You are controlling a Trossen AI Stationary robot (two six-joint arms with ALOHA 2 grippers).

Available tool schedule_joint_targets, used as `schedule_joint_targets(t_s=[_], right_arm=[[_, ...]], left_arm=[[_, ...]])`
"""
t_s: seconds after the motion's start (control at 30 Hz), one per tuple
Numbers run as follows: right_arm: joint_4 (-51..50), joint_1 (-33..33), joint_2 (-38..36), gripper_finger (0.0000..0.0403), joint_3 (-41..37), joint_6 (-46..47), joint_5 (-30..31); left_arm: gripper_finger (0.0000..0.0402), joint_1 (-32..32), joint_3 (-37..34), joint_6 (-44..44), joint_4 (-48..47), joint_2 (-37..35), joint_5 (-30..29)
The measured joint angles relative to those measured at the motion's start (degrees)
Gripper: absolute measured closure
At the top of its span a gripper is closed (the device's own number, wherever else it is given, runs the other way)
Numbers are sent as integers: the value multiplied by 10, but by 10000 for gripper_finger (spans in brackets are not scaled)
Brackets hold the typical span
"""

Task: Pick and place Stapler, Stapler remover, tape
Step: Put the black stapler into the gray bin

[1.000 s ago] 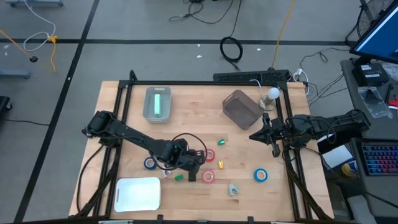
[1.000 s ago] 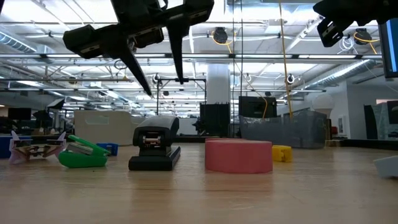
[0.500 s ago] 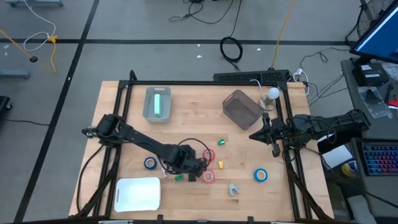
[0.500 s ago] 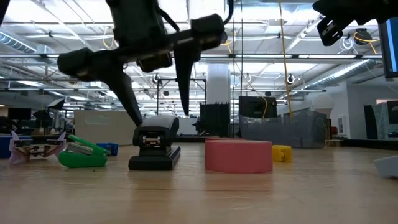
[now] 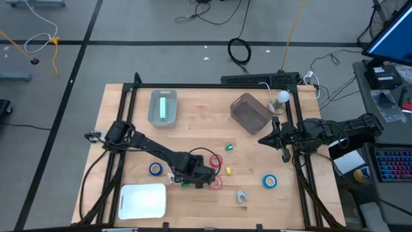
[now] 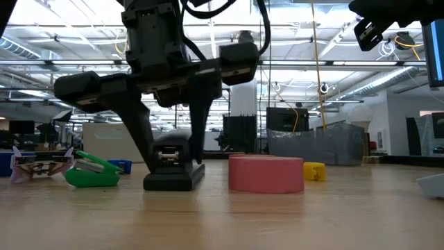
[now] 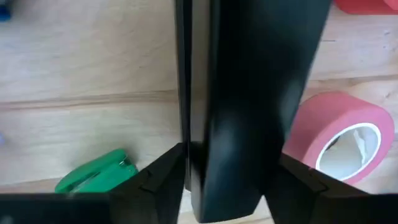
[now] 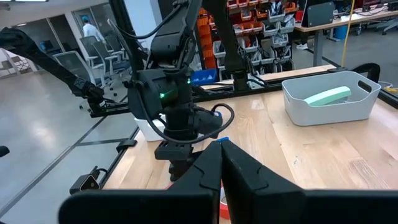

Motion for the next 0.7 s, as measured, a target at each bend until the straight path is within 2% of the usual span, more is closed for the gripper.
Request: schedule_joint_targets(t_s=[0.13,0.5,0.7], right_arm=[[0,0,0,402,0,0,1],[0,0,0,402,0,0,2],[0,0,0,402,0,-1,2]], left_arm=[[267,1,1,2,-1,0,8],[267,0,-1,47,-15,-14,-1],[267,1,0,67,-64,-98,-64]])
